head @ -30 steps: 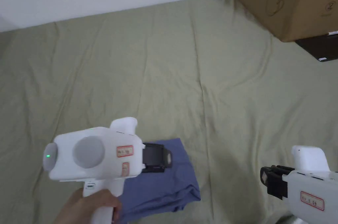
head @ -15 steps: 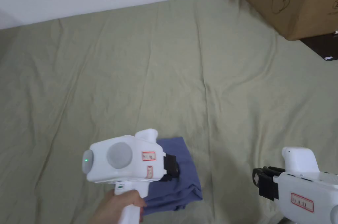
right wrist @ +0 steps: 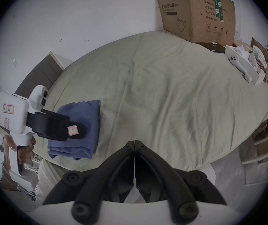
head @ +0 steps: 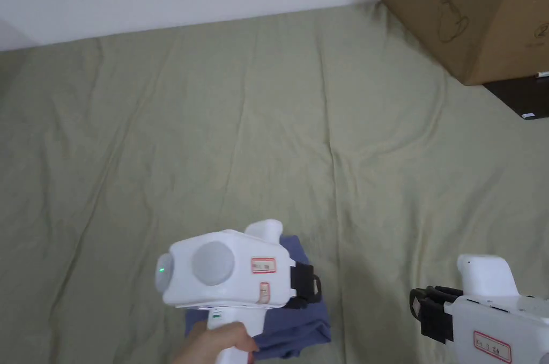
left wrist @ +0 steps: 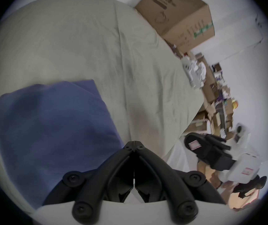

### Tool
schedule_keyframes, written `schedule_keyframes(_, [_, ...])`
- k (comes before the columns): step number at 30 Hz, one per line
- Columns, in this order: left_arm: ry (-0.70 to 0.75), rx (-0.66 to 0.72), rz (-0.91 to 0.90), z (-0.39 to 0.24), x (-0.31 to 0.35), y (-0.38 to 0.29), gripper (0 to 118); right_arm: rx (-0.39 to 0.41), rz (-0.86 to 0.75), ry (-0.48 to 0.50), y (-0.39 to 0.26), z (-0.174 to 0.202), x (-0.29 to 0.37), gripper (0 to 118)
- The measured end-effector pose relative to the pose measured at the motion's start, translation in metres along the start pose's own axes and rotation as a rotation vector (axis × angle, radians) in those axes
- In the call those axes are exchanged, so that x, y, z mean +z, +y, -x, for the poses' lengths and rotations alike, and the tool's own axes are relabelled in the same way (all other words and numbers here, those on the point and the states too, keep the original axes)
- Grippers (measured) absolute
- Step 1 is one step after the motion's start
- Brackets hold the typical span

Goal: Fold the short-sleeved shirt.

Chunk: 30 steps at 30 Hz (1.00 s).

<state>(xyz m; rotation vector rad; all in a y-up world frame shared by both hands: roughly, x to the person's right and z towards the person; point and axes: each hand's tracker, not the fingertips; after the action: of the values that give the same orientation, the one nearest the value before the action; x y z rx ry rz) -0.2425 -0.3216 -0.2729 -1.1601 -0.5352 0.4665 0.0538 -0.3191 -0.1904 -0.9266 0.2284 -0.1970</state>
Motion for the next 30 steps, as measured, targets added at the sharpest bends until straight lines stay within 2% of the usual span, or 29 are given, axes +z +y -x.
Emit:
schedule_keyframes(5, [-0.025,0.083,-0.192,0.052,0.088,-0.016,0,0.095,-0.004,0.057,0.019,0.033,-0.009,0])
schedule_keyframes(11, [-0.017,0.231,-0.305,0.121,0.147,-0.062,0,0.26,0.013,0.174,0.044,0.101,-0.042,0])
schedule_keyframes(15, [-0.115,0.34,-0.343,0.157,0.159,-0.087,2,0.232,0.091,0.263,0.049,0.135,-0.085,0])
schedule_keyframes(16, [-0.128,0.339,-0.348,0.162,0.159,-0.091,11,0.239,0.114,0.256,0.046,0.139,-0.098,0])
schedule_keyframes(17, [-0.138,0.359,-0.357,0.167,0.159,-0.094,27,0.245,0.157,0.217,0.041,0.144,-0.113,0])
schedule_keyframes(18, [-0.13,0.371,-0.357,0.172,0.158,-0.096,53,0.262,0.193,0.189,0.037,0.146,-0.125,0])
schedule_keyframes(19, [-0.136,0.381,-0.354,0.173,0.155,-0.095,68,0.285,0.211,0.169,0.032,0.148,-0.133,0])
schedule_keyframes(21, [-0.173,0.399,-0.33,0.181,0.147,-0.092,94,0.274,0.203,0.173,0.028,0.147,-0.135,0])
schedule_keyframes(22, [-0.191,0.411,-0.322,0.184,0.143,-0.091,101,0.267,0.198,0.175,0.028,0.146,-0.134,0])
schedule_keyframes(24, [-0.227,0.437,-0.298,0.189,0.126,-0.082,107,0.239,0.205,0.178,0.032,0.145,-0.134,0])
schedule_keyframes(30, [-0.338,0.468,-0.185,0.198,0.076,-0.051,107,0.255,0.207,0.166,0.032,0.148,-0.13,0])
